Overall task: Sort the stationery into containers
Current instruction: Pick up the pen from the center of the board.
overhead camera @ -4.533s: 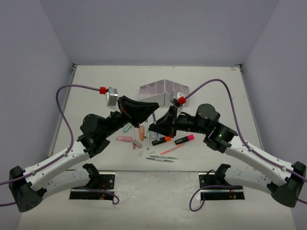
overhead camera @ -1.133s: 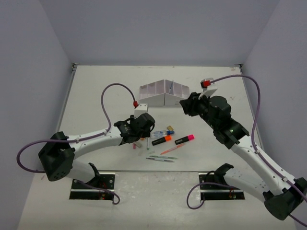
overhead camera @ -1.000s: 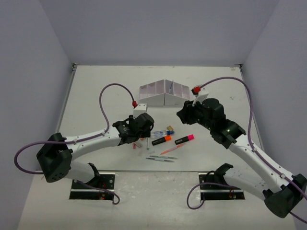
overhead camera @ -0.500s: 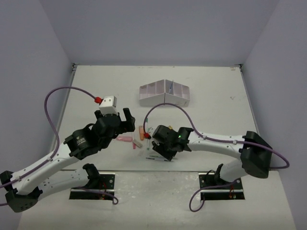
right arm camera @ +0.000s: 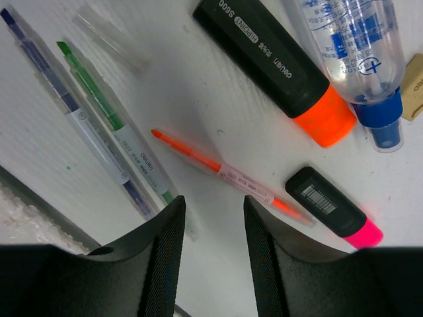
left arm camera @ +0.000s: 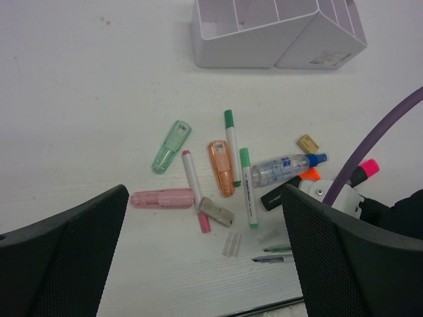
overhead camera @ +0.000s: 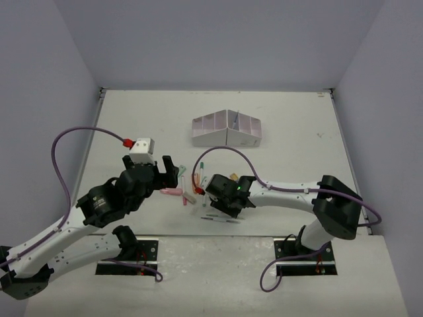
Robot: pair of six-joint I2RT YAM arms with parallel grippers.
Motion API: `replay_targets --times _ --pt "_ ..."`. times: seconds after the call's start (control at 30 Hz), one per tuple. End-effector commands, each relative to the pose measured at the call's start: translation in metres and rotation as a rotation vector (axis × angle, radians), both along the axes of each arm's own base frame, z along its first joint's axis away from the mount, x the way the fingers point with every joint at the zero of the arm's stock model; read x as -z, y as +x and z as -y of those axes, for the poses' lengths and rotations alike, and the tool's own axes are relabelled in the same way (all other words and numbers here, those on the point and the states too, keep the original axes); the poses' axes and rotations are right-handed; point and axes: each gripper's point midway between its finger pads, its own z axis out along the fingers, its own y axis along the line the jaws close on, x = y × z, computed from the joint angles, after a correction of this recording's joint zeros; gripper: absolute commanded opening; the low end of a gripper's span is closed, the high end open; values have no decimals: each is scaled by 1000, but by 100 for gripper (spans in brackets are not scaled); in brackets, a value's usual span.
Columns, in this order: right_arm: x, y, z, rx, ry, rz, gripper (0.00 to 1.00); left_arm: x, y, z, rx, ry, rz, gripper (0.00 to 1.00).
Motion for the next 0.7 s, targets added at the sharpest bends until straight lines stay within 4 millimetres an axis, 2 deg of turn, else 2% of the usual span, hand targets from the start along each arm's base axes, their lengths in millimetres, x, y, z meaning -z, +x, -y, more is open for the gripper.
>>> replay_targets --times 0.0,0.3,0.47,0.67 --pt "0 20 -5 -6 -34 83 42 -1 -1 2 37 16 16 100" --pt "6 32 -7 3 -46 98 42 -4 -3 0 45 -2 32 100" --pt "17 33 -4 9 -65 66 41 -5 -4 1 49 -7 33 100" --pt "20 41 0 22 -62 80 39 -5 -4 2 52 -7 34 100"
